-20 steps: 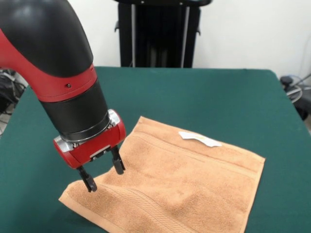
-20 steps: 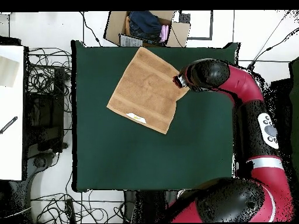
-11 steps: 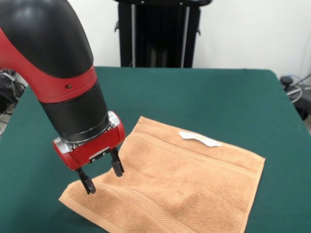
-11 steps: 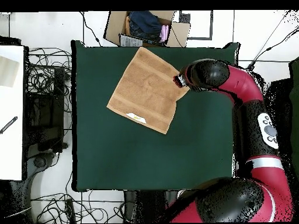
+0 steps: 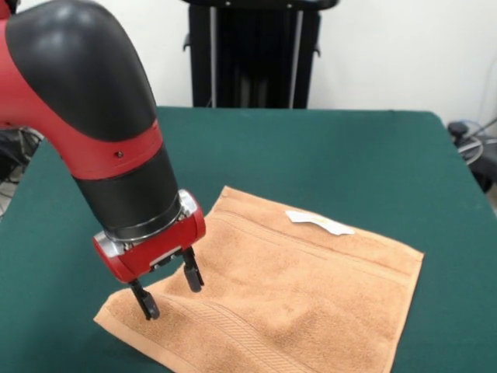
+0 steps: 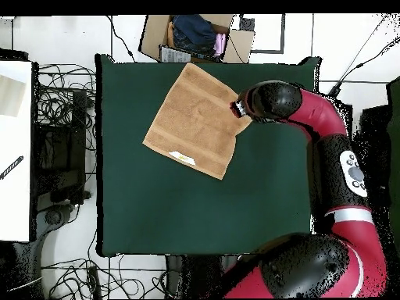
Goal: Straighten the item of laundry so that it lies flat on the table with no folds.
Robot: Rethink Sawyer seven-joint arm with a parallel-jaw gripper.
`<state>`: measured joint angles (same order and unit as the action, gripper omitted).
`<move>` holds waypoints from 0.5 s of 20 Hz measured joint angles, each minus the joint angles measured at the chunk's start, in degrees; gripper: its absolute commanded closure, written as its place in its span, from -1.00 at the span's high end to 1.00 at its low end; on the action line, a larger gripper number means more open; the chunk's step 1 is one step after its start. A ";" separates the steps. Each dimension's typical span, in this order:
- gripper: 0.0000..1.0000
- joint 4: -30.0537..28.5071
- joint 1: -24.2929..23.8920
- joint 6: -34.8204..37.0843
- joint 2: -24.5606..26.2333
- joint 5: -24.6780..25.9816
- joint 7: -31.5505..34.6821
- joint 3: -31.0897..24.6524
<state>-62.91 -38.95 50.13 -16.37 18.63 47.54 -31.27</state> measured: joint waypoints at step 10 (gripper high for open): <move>1.00 1.25 0.44 -0.24 3.39 0.27 0.00 0.04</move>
<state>-61.66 -38.50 49.89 -12.98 18.91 47.54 -31.23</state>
